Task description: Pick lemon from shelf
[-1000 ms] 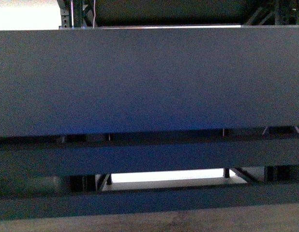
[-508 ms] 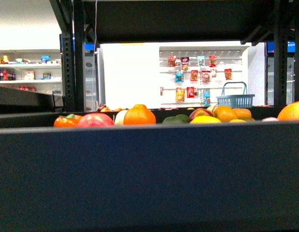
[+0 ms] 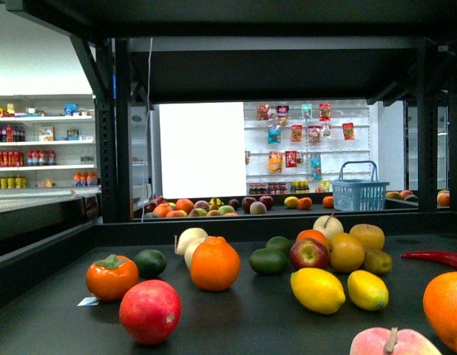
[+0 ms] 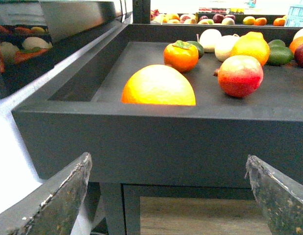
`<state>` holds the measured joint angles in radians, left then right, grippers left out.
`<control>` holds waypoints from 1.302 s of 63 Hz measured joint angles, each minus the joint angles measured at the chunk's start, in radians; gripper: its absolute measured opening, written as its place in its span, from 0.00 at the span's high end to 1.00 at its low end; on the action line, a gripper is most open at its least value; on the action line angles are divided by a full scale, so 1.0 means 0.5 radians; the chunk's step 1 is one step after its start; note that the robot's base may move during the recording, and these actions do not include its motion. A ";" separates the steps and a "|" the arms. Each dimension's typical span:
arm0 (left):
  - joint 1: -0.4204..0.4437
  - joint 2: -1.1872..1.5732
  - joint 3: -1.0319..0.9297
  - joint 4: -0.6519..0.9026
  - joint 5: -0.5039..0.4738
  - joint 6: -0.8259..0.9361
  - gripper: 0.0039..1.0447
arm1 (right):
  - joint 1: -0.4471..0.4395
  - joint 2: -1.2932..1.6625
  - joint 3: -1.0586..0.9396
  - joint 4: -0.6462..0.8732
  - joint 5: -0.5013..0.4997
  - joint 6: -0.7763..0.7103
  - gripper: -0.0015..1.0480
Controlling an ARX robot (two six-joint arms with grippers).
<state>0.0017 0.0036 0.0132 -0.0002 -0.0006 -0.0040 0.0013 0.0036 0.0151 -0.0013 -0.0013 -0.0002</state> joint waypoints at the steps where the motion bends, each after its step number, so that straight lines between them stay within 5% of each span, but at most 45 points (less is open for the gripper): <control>1: 0.000 0.000 0.000 0.000 0.000 0.001 0.07 | 0.000 0.000 0.000 0.000 0.002 -0.001 0.07; 77: 0.000 0.000 0.000 0.000 0.001 0.001 0.07 | 0.000 0.000 0.000 0.000 0.002 0.000 0.07; 82: -0.063 0.139 0.068 -0.183 -0.173 -0.246 0.07 | 0.000 0.000 0.000 0.000 0.003 0.000 0.07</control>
<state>-0.0296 0.0731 0.0471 -0.0917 -0.0872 -0.1272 0.0013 0.0036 0.0151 -0.0013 0.0002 -0.0002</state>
